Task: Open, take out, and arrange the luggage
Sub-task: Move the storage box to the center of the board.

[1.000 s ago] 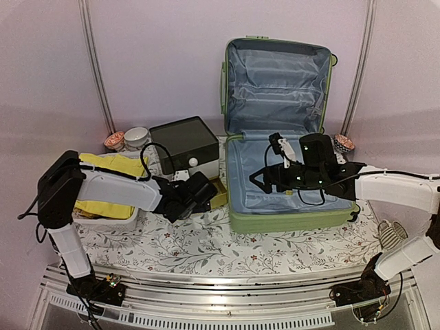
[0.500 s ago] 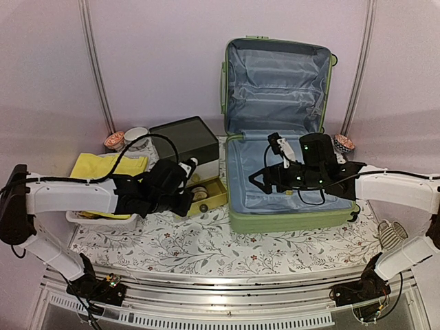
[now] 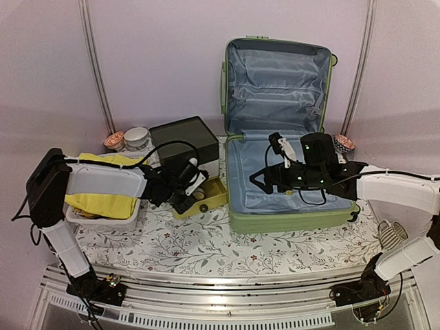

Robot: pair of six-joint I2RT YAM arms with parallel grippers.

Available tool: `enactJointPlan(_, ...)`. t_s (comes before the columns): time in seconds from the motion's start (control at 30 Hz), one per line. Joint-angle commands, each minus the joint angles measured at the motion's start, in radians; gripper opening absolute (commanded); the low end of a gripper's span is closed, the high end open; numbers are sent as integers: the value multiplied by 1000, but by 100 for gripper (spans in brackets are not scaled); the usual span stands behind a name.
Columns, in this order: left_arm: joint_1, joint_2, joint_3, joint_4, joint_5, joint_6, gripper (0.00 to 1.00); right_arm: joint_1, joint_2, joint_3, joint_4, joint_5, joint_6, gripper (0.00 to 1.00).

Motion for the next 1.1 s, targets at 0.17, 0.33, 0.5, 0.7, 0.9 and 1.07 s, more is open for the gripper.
enactJointPlan(0.17,98,6,-9,-146,300,203,0,-7,-36,7,-8,3,-3,88)
enactJointPlan(0.33,133,14,-17,-217,476,250,0,-6,-29,14,-3,-2,0,88)
enactJointPlan(0.5,148,41,-14,-304,689,290,0,-8,-28,17,-1,-5,5,88)
enactJointPlan(0.7,180,93,-42,-398,681,296,0,-6,-36,16,-10,0,5,88)
enactJointPlan(0.9,193,61,-48,-374,455,237,0,-7,-32,17,-2,-7,8,88)
enactJointPlan(1.07,200,26,-11,-405,429,261,0,-7,-24,23,2,-16,13,88)
